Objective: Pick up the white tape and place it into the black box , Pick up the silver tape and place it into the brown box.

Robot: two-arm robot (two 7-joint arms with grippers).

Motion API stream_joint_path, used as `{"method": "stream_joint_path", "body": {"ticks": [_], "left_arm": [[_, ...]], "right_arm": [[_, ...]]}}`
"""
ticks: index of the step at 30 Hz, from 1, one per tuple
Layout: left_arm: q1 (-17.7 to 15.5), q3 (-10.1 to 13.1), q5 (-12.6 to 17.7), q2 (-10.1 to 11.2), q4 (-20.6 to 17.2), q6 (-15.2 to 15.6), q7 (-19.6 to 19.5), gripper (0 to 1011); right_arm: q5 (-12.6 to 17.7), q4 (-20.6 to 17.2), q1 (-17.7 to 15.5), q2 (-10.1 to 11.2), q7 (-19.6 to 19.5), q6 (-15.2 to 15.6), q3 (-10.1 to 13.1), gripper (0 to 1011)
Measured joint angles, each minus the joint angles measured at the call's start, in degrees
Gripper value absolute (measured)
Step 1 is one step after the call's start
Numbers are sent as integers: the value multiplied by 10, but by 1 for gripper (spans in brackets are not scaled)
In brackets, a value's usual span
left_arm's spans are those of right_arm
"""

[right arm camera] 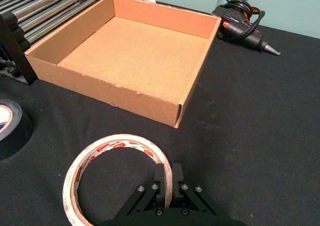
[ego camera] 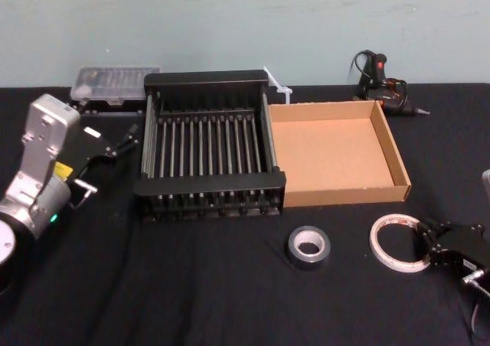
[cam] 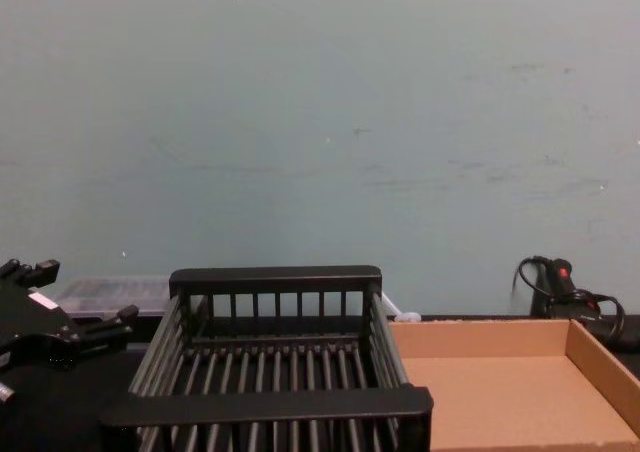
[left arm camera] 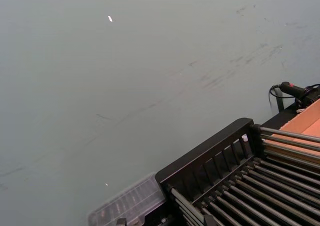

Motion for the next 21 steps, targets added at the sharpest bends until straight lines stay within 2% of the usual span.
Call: {"method": "stream_joint_path", "body": {"ticks": [12, 19, 21], "left_arm": [[0, 0, 0, 0, 0, 0, 0, 1001], [0, 0, 0, 0, 0, 0, 0, 1001], [0, 0, 0, 0, 0, 0, 0, 1001]], "right_arm": [[0, 0, 0, 0, 0, 0, 0, 93], [-6, -6, -10, -8, 15, -27, 13, 93], [-8, -11, -16, -11, 23, -44, 19, 93]]}}
